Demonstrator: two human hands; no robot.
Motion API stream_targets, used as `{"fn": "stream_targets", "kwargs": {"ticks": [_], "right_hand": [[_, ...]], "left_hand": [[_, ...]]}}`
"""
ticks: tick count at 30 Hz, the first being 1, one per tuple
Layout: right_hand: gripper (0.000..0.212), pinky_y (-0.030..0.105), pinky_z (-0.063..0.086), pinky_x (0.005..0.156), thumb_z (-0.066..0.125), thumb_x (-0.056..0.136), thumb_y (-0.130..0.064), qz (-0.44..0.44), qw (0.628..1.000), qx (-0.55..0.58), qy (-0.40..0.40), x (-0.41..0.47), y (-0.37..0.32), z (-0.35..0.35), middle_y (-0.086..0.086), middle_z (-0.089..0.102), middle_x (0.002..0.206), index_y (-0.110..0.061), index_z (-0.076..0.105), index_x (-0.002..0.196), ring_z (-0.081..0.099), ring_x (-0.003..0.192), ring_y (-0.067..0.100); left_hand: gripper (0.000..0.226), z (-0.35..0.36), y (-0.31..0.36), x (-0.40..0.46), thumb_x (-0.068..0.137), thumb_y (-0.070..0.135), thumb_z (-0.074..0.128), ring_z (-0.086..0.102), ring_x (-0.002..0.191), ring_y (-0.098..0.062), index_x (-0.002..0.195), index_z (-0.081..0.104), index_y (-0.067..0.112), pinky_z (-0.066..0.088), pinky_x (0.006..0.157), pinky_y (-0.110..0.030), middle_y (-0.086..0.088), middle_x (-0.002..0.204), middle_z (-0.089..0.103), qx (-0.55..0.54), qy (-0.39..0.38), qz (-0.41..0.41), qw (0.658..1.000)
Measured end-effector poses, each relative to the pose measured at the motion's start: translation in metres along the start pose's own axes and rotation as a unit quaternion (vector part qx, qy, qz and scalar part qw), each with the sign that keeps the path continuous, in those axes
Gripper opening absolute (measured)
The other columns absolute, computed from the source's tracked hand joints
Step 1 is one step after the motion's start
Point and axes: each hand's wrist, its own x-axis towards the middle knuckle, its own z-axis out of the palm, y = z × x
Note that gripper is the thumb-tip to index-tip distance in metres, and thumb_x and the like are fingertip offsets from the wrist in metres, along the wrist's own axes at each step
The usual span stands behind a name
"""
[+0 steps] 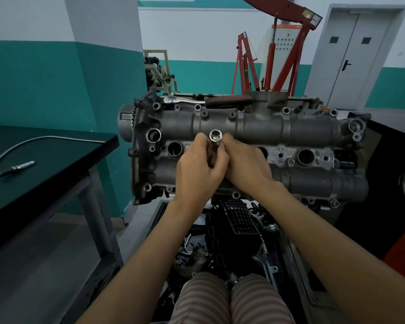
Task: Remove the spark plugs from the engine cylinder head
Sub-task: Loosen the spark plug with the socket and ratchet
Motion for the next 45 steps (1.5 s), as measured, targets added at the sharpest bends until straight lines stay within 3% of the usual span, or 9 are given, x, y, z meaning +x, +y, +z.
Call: {"fn": "stream_targets", "kwargs": {"ticks": [3,10,17,21,27,30,33,38,45], "right_hand": [[0.023,0.032,0.028,0.054,0.041,0.092,-0.036,0.001,1.000,0.012,0.013,-0.0011,-0.0002,0.0002,0.007,0.063,0.083,-0.017,0.030,0.088,0.059,0.072,0.031],[0.031,0.030,0.025,0.056,0.034,0.086,-0.039,0.016,1.000,-0.006,0.022,0.0014,-0.0008,0.0011,0.006,0.063,0.074,-0.020,0.055,0.074,0.058,0.072,0.029],[0.015,0.032,0.028,0.058,0.042,0.091,-0.031,0.010,1.000,-0.021,0.001,0.0020,0.0019,0.0033,0.002,0.056,0.077,-0.020,0.038,0.082,0.057,0.076,0.029],[0.019,0.031,0.024,0.052,0.047,0.089,-0.033,0.001,0.999,0.028,0.017,-0.0019,0.0000,0.0012,-0.005,0.050,0.073,-0.019,0.035,0.086,0.056,0.070,0.027],[0.032,0.030,0.027,0.057,0.038,0.086,-0.040,0.012,0.999,-0.030,0.017,0.0012,-0.0007,0.0022,0.007,0.065,0.080,-0.016,0.058,0.084,0.059,0.076,0.028],[0.023,0.031,0.026,0.058,0.038,0.089,-0.029,0.025,0.999,-0.034,0.005,0.0012,-0.0010,0.0017,0.008,0.063,0.080,-0.020,0.041,0.068,0.058,0.076,0.030],[0.014,0.033,0.031,0.058,0.040,0.092,-0.029,0.013,0.999,-0.039,0.005,0.0010,-0.0009,0.0036,0.005,0.061,0.087,-0.019,0.038,0.082,0.058,0.079,0.028],[0.024,0.033,0.028,0.054,0.043,0.089,-0.038,0.018,0.999,0.020,0.019,-0.0028,-0.0016,0.0029,0.005,0.062,0.081,-0.020,0.027,0.088,0.058,0.070,0.030],[0.031,0.031,0.027,0.057,0.040,0.088,-0.036,0.017,0.999,-0.034,0.032,-0.0013,0.0004,0.0052,0.011,0.065,0.081,-0.011,0.059,0.088,0.059,0.076,0.031]], "left_hand": [[0.026,0.0005,0.0007,0.0008,0.091,0.026,0.049,0.045,0.052,-0.015,0.073,0.051,0.006,0.034,0.049,-0.021,0.000,0.056,0.048,0.014,0.004,0.011,1.000],[0.050,0.0016,0.0003,0.0066,0.089,0.026,0.062,0.026,0.041,-0.009,0.050,0.031,0.020,0.024,0.042,-0.021,0.013,0.041,0.025,0.014,0.018,0.026,0.999],[0.025,0.0008,-0.0009,-0.0001,0.088,0.025,0.054,0.048,0.054,-0.016,0.076,0.048,0.005,0.036,0.049,-0.021,-0.002,0.057,0.051,0.009,0.003,0.002,1.000],[0.026,0.0020,-0.0021,0.0014,0.092,0.022,0.054,0.045,0.051,-0.011,0.069,0.045,0.013,0.032,0.048,-0.017,0.006,0.051,0.044,0.020,0.000,-0.013,1.000],[0.046,0.0008,0.0022,0.0077,0.088,0.034,0.062,0.028,0.043,-0.010,0.053,0.036,0.022,0.030,0.046,-0.027,0.010,0.043,0.030,0.008,0.022,-0.002,1.000],[0.038,0.0011,0.0022,0.0033,0.089,0.038,0.058,0.039,0.046,-0.015,0.063,0.043,0.015,0.035,0.048,-0.028,0.005,0.049,0.041,0.007,0.008,-0.004,1.000],[0.032,0.0001,0.0015,0.0005,0.088,0.040,0.047,0.052,0.053,-0.016,0.080,0.045,0.009,0.041,0.050,-0.027,-0.004,0.060,0.055,-0.002,-0.009,-0.006,1.000],[0.022,0.0015,-0.0011,0.0012,0.091,0.027,0.048,0.045,0.051,-0.007,0.074,0.045,0.013,0.031,0.049,-0.014,0.008,0.054,0.044,0.023,-0.005,-0.006,1.000],[0.048,0.0016,0.0014,0.0068,0.086,0.038,0.063,0.030,0.045,-0.013,0.053,0.030,0.029,0.030,0.045,-0.026,0.009,0.043,0.030,0.014,0.021,0.004,1.000]]}}
